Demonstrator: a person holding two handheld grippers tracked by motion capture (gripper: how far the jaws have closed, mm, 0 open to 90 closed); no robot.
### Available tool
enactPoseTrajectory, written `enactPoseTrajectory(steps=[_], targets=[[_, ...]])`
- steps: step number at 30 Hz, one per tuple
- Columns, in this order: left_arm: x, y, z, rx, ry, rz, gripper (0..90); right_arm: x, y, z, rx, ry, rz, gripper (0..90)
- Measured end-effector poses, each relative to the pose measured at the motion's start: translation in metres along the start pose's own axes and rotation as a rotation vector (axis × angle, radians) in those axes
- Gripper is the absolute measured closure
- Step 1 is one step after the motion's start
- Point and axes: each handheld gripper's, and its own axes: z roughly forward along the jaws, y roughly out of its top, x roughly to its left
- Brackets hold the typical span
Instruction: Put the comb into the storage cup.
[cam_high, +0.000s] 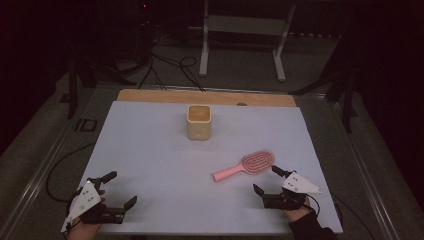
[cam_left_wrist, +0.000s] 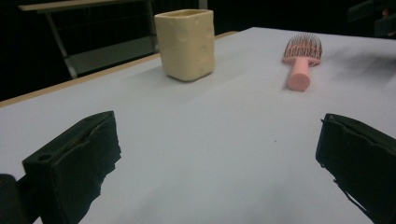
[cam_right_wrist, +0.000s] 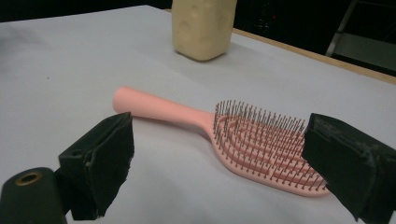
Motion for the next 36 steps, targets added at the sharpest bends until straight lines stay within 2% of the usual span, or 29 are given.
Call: enactPoseTrajectory(steps=[6, 8, 14, 19, 24, 29, 31, 34, 36], targets=[[-0.001, 0.0, 0.001, -0.002, -0.006, 0.003, 0.0, 0.001, 0.005, -0.004, 0.001, -0.016, -0.009, 9.2], [0.0, 0.0, 0.001, 0.0, -0.005, 0.001, 0.0, 0.001, 0.007, -0.005, 0.0, -0.023, 0.001, 9.2], [-0.001, 0.0, 0.001, 0.001, -0.012, 0.001, 0.0, -0.003, 0.006, -0.004, 0.018, 0.0, 0.043, 9.1], [-0.001, 0.001, 0.001, -0.001, -0.016, 0.004, 0.0, 0.002, 0.019, -0.012, 0.01, 0.016, 0.042, 9.1], [-0.002, 0.001, 0.002, -0.002, -0.019, 0.006, 0.0, 0.006, 0.032, -0.017, 0.028, 0.02, 0.044, 9.1], [-0.002, 0.001, 0.002, -0.002, -0.012, 0.009, 0.0, 0.004, 0.05, -0.024, 0.022, 0.001, 0.055, 9.1], [-0.002, 0.002, 0.002, -0.005, -0.017, 0.01, 0.0, 0.003, 0.058, -0.026, 0.016, -0.01, 0.038, 9.1], [-0.003, 0.002, 0.002, -0.004, -0.018, 0.01, 0.0, 0.002, 0.066, -0.026, 0.009, -0.006, 0.033, 9.1], [-0.003, 0.002, 0.002, -0.006, -0.018, 0.01, 0.0, 0.002, 0.074, -0.025, 0.011, -0.002, 0.012, 9.1]])
